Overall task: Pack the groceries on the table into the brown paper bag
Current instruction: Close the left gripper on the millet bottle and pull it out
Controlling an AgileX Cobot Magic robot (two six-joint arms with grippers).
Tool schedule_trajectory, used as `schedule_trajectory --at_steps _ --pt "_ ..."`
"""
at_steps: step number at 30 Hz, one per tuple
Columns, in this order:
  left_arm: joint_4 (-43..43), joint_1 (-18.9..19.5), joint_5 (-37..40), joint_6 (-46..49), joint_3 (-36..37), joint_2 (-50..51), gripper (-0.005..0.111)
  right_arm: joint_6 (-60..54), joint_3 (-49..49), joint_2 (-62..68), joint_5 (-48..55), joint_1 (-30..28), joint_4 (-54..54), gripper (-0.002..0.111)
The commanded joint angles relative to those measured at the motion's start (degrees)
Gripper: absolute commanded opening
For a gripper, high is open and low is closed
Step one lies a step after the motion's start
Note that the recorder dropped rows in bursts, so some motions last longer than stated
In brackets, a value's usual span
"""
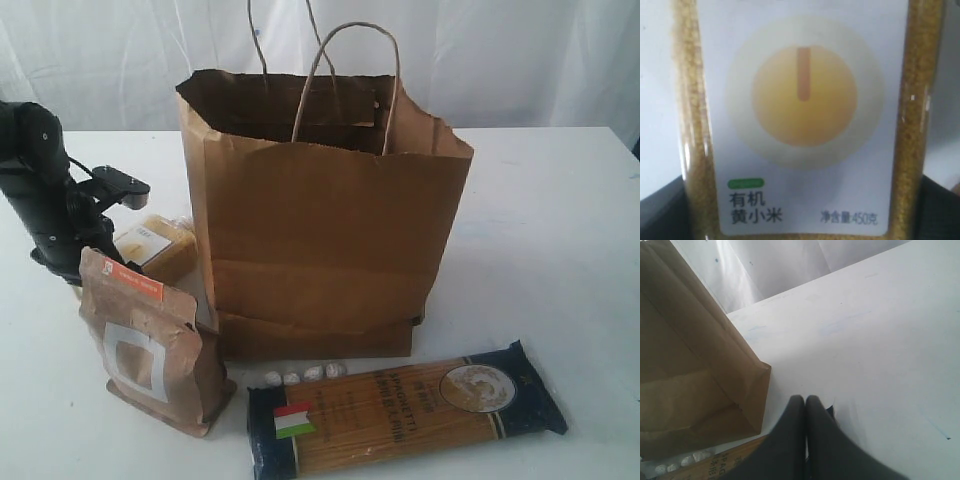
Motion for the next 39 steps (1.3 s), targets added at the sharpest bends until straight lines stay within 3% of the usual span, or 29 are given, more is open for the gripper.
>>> schedule_trajectory --at_steps 1,11,20,32,39 --pt "1.13 -0.01 1.37 -3.18 0.25 -3.75 0.000 0.06 0.24 -0.16 -0.55 -0.44 -0.59 0.000" --pt "1.02 -0.01 1.64 -5.46 0.25 -10.48 0.000 0.06 0.24 -0.16 -0.55 -0.44 -0.59 0.000" --pt "0.91 -0.01 8.00 -5.81 1.56 -10.65 0.000 0.06 0.24 -0.16 -0.55 -0.44 -0.59 0.000" --pt "0.45 -0.01 13.21 -6.79 13.84 -10.65 0.000 0.06 0.24 -0.16 -0.55 -0.44 -0.59 0.000" --pt "0.45 -0.01 10.33 -7.48 18.47 -10.65 0.000 0.06 0.24 -0.16 -0.55 -0.44 -0.59 0.000"
